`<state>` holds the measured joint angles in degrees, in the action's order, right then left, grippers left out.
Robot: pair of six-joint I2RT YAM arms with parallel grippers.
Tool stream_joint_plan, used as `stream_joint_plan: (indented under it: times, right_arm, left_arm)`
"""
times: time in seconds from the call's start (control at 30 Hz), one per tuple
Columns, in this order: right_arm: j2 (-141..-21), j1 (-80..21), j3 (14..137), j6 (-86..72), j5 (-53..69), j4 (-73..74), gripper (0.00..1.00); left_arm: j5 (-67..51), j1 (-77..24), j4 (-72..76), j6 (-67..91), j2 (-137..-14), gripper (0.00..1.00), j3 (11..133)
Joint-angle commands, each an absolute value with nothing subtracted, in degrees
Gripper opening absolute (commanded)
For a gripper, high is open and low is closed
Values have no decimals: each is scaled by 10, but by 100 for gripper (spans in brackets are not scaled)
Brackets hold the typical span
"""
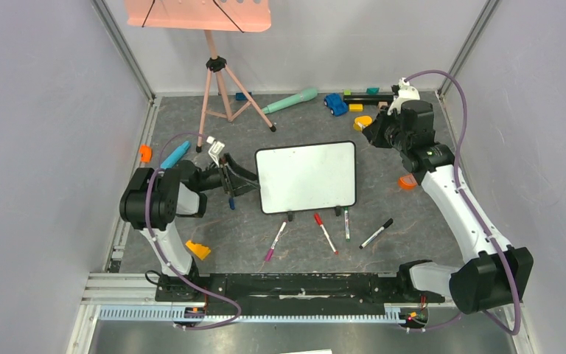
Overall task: Write a sentence on the whiteboard
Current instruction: Hold the whiteboard on the whiteboard stand.
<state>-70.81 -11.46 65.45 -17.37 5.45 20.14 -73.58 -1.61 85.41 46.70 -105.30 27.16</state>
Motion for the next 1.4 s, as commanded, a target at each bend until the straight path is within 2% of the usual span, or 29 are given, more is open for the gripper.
stream_joint_plan:
  times: [0.0, 0.33, 0.47, 0.77, 0.83, 1.0, 1.37]
  right_arm:
    - [-713, -115, 676, -172, 62, 177, 0]
    - [-719, -115, 682, -171, 60, 175, 0]
    - [-723, -115, 687, -170, 62, 176, 0]
    - [-730, -115, 692, -171, 64, 176, 0]
    - [-731, -115, 693, -172, 66, 175, 0]
    - [-725, -115, 689, -174, 66, 180, 0]
    - [-706, -115, 678, -168, 63, 193, 0]
  left_arm:
    - [-734, -35, 892, 407, -1076, 99, 292]
    - [-749, -63, 892, 409, -1138, 85, 330]
    - [-749, -74, 892, 424, -1159, 74, 359]
    - [-733, -87, 892, 422, -1173, 57, 362]
    - [-721, -90, 892, 414, -1172, 50, 355]
    - [-663, -107, 892, 386, -1161, 19, 328]
    - [-580, -169, 892, 387, -1175, 17, 338]
